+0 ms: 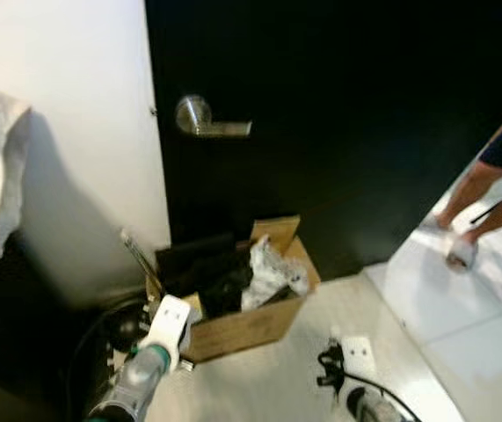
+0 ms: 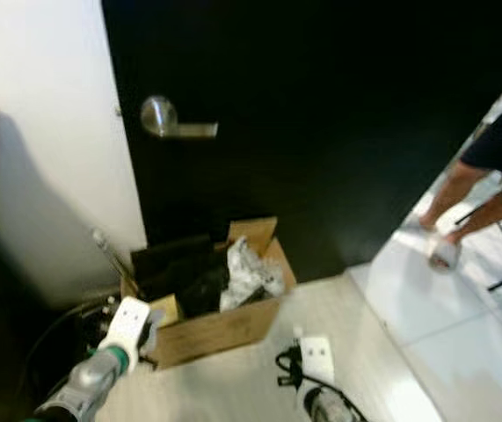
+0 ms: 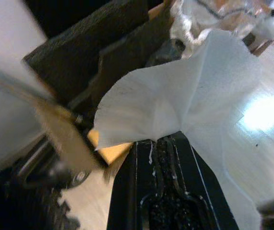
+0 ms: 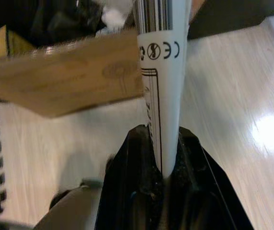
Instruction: Clean up the room
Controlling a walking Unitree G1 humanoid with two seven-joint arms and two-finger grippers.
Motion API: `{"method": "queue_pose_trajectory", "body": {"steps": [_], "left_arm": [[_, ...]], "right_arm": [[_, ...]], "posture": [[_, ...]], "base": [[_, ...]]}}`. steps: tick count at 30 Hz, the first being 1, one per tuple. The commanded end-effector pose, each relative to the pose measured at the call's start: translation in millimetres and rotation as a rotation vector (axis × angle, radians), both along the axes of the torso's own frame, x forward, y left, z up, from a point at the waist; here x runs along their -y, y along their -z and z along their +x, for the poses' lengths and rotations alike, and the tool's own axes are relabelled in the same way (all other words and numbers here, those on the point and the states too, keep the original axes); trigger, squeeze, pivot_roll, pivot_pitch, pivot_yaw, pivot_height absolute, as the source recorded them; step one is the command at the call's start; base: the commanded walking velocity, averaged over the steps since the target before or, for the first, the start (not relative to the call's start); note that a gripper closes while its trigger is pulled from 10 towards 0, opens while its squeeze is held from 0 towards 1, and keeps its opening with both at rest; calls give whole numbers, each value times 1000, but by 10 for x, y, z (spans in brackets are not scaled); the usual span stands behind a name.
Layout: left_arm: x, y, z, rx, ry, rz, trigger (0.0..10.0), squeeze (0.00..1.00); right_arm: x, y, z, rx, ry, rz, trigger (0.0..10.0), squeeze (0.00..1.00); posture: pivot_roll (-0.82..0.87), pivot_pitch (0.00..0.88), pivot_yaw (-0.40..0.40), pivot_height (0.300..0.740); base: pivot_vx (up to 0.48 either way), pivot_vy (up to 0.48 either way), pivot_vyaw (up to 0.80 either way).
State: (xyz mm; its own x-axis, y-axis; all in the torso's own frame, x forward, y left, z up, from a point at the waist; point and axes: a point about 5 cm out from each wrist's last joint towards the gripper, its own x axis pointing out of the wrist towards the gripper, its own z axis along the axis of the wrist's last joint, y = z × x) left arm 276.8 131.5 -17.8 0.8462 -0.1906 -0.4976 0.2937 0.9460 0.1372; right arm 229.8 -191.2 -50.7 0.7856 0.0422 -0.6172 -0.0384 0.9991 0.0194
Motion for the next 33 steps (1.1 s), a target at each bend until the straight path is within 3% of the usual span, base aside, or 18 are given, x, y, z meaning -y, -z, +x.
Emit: {"method": "queue_pose_trajectory", "body": {"steps": [1,12,15,20,27,28,33], "left_arm": [[48,25,-26,-13,20,3,10000,0],[86,27,-38,-10,52,4,10000,0],[163,54,-93,-2,158,54,10000,0],[191,68,-116,-2,196,71,10000,0],[301,122,-201,-30,362,134,10000,0],[332,117,-203,-35,377,115,10000,1000],[403,72,-162,-45,338,10,10000,1000]], "right_arm": [[31,22,-34,-16,15,-3,10000,0],[6,35,-47,-22,13,-1,10000,0],[10,43,-61,-26,15,-2,10000,0],[11,46,-66,-27,16,-1,10000,0],[13,65,-98,-35,18,-3,10000,0],[18,67,-102,-36,19,-5,10000,0],[31,70,-109,-39,20,-9,10000,0]], "posture": [[-56,0,6,740],[-52,0,7,740],[-54,0,9,740],[-54,0,9,740],[-58,0,11,740],[-58,0,10,740],[-58,0,10,740]], "base": [[480,0,0],[431,0,0],[0,0,0],[0,0,0],[0,0,0],[0,0,0],[0,0,0]]}}
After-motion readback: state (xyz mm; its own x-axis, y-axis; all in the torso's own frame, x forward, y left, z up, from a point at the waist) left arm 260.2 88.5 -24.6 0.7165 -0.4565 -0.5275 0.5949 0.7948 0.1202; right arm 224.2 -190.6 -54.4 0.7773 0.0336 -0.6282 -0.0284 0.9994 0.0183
